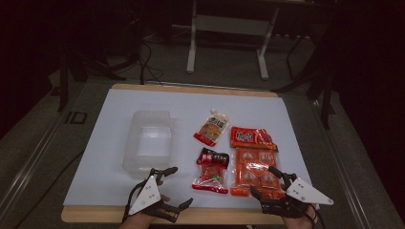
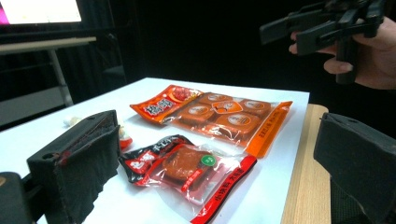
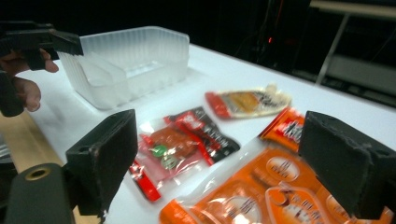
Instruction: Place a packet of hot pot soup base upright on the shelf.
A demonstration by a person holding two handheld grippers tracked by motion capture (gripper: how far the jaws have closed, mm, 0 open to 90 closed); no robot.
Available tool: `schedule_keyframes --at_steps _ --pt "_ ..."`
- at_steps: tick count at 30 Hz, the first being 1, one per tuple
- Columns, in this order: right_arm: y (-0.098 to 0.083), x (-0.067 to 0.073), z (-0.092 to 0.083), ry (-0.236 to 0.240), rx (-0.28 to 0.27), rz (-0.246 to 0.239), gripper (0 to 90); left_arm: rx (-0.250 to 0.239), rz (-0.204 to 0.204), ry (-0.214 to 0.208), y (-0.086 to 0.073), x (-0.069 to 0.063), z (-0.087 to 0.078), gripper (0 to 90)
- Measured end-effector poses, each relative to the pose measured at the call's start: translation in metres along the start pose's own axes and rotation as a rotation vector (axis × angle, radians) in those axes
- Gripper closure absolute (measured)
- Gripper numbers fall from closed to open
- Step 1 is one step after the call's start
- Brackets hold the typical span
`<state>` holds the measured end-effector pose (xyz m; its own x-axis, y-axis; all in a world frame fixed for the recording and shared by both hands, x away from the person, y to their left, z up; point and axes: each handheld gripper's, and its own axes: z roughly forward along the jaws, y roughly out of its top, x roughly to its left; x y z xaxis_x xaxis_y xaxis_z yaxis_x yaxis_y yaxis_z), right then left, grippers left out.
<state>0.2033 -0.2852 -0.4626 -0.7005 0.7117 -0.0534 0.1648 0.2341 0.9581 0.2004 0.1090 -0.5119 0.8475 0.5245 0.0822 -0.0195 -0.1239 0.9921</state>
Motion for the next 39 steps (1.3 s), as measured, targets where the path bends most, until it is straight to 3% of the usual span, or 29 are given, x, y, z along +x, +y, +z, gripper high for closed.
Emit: schedule_keyframes --at_steps 2,4,9,10,12,14,16,17,22,26,30,32,36,39 --pt "-0.002 -0.002 0.001 0.048 0.018 0.021 10.6 -0.001 0.005 -0.006 0.001 0.000 -0.002 1.1" --pt "-0.004 -0.003 0.003 0.044 0.043 0.007 10.6 0.000 0.011 -0.004 0.001 -0.001 -0.003 1.1" --pt "-0.009 0.000 0.007 0.020 0.009 0.002 10.6 0.002 0.010 -0.010 0.001 -0.002 -0.004 1.1" --pt "-0.009 0.004 0.009 0.013 0.022 -0.023 10.7 0.004 0.011 -0.011 0.001 -0.002 -0.003 1.1" --pt "-0.007 0.006 0.010 0.028 0.041 -0.045 12.5 0.000 0.012 -0.013 0.001 -0.003 -0.003 1.1" --pt "-0.004 0.006 0.009 0.060 0.055 -0.030 13.5 -0.001 0.014 -0.013 0.002 -0.003 -0.003 1.1" --pt "-0.001 0.005 0.007 0.088 0.028 -0.009 11.8 -0.004 0.014 -0.013 0.002 -0.004 -0.004 1.1" --pt "0.000 0.005 0.007 0.091 0.021 -0.021 11.7 -0.004 0.014 -0.013 0.002 -0.004 -0.004 1.1" --pt "0.013 0.006 0.001 0.062 -0.007 -0.066 11.0 -0.010 0.010 -0.017 0.002 -0.003 -0.003 1.1" --pt "0.026 -0.005 -0.002 0.071 -0.010 -0.044 10.6 -0.007 -0.002 -0.007 0.004 -0.003 -0.004 1.0" --pt "0.032 -0.021 0.000 0.043 -0.006 -0.072 10.7 -0.007 -0.017 0.000 0.004 -0.002 -0.005 1.0" --pt "0.033 -0.029 0.003 0.050 0.021 -0.045 10.7 -0.003 -0.009 0.005 0.003 -0.003 -0.005 1.0" --pt "0.036 -0.040 0.008 -0.015 0.033 -0.021 9.7 -0.001 -0.007 -0.001 0.003 -0.004 -0.004 1.0" --pt "0.038 -0.050 0.015 -0.025 0.060 0.019 9.7 0.004 -0.008 -0.002 0.002 -0.003 -0.004 1.0"
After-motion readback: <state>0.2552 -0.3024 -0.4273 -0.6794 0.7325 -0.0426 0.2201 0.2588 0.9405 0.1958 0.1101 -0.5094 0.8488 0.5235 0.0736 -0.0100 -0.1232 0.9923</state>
